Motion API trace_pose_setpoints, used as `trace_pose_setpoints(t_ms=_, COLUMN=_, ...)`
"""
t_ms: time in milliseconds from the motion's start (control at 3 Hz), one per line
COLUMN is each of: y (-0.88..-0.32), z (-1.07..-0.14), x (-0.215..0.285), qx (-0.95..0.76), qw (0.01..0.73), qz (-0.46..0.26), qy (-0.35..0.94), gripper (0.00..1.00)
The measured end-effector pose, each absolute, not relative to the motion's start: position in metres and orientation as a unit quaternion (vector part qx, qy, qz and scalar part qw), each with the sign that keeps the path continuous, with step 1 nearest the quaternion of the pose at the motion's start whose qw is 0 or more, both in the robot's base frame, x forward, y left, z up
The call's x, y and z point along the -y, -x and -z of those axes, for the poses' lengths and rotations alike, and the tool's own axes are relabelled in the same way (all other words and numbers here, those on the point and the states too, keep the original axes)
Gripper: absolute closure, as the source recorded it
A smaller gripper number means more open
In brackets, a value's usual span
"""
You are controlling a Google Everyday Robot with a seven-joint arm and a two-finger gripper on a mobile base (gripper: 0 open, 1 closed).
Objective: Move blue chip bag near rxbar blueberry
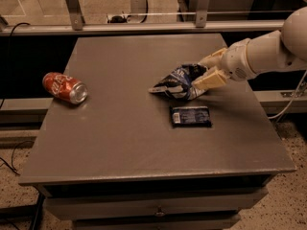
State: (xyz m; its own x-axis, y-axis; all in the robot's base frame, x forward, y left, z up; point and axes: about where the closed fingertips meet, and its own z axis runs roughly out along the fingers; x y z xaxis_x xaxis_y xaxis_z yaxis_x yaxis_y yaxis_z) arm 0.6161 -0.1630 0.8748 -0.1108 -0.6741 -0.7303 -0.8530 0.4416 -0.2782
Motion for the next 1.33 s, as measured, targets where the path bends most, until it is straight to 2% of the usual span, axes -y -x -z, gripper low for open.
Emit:
trace_pose_setpoints(t_ms=333, y=-0.616, z=-0.879, x=0.168, qx=-0.738, qw=0.422, qz=-0.101, qy=0.516, gripper=0.0)
trace_pose_setpoints(t_ms=667, y=-0.616, z=-0.894, x=0.204, qx=-0.744, qw=0.444, qz=-0.1, qy=0.489, gripper=0.0)
trace_pose_setpoints(t_ms=1000, y=-0.611, z=-0.928, x=0.285, qx=-0.742, qw=0.493, qz=-0.081, qy=0.447, gripper=0.0)
trace_pose_setpoints(t_ms=1333, y=-0.603, z=-0.954, x=0.339, qx=-0.74, qw=0.522, qz=-0.046, qy=0.422, gripper=0.0)
